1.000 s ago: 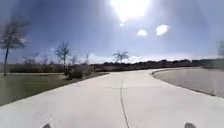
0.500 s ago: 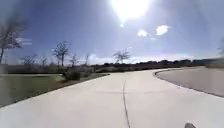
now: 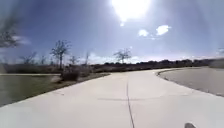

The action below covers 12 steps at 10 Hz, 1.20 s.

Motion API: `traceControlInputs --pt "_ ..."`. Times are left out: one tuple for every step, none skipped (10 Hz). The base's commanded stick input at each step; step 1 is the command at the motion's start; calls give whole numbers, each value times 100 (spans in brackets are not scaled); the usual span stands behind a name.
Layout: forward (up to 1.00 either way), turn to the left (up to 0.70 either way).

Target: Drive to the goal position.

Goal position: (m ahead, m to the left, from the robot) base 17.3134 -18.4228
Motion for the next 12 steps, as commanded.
traceControlInputs --pt "100 0" --pt "100 0" --pt "100 0" --pt "100 0" --pt "100 0" --pt "100 0" --pt "100 0" --pt "100 0" --pt "100 0" --pt "100 0" --pt "100 0" --pt "100 -10"
